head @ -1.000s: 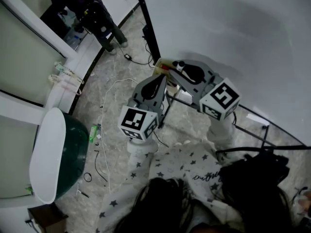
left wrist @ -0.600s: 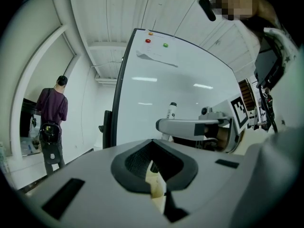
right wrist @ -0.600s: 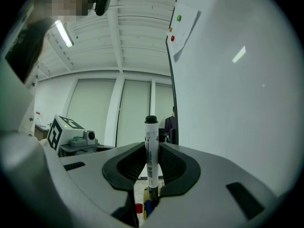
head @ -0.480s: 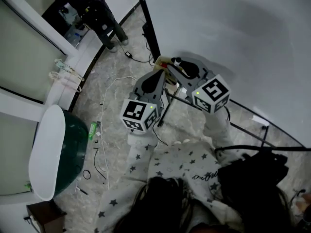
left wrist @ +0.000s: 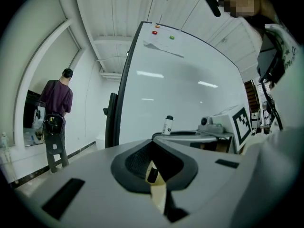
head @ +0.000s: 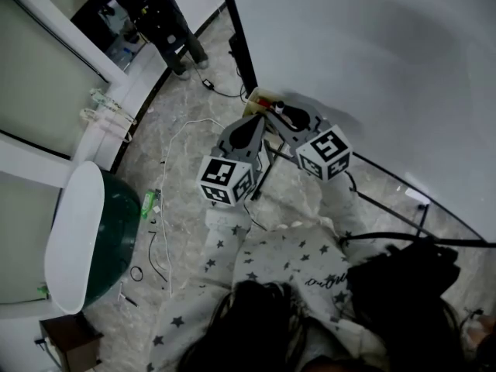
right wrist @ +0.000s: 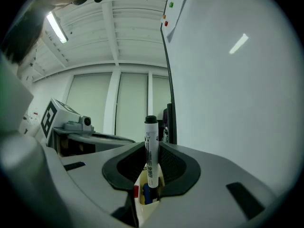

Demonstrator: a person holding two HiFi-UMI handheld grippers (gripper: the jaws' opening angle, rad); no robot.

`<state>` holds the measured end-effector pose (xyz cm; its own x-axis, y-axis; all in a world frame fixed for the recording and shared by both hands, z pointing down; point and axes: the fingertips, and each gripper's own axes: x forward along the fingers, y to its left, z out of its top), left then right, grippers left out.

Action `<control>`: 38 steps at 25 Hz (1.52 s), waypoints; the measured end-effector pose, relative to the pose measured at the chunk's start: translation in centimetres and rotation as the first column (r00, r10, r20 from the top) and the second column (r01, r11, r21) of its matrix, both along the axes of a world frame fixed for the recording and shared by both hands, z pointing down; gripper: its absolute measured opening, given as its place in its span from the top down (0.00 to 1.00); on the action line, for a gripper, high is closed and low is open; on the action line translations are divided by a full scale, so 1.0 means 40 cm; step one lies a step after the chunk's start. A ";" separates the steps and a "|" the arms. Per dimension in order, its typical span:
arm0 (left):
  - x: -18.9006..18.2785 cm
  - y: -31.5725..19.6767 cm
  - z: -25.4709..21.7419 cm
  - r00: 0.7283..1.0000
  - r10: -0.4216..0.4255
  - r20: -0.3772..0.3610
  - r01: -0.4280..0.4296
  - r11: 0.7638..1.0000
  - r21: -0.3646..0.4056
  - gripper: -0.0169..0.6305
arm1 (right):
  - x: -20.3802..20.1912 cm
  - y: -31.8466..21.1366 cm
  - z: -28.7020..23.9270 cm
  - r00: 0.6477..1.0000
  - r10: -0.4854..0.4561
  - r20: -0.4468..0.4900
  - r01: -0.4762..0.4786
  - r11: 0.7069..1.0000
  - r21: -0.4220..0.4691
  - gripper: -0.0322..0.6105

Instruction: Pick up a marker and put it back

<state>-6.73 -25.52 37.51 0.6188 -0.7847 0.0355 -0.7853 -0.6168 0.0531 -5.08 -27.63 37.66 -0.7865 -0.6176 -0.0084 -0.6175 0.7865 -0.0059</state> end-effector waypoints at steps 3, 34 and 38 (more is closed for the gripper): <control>-0.009 0.004 0.023 1.000 -0.010 -0.002 0.010 1.000 -0.018 0.97 | -0.012 0.009 0.040 1.000 0.008 -0.030 -0.009 1.000 -0.011 0.82; -0.043 0.028 0.081 0.999 -0.039 -0.026 0.037 0.997 -0.064 0.97 | -0.018 0.043 0.096 0.999 0.032 0.005 -0.032 0.999 -0.018 0.82; -0.041 0.031 0.059 0.999 -0.034 -0.035 0.032 0.998 -0.046 0.97 | -0.016 0.045 0.065 1.000 0.019 0.023 -0.019 1.000 0.000 0.81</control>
<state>-8.38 -24.28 39.86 0.5943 -0.8027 0.0500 -0.8021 -0.5871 0.1093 -5.74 -25.81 40.25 -0.7740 -0.6326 -0.0265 -0.6322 0.7745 -0.0204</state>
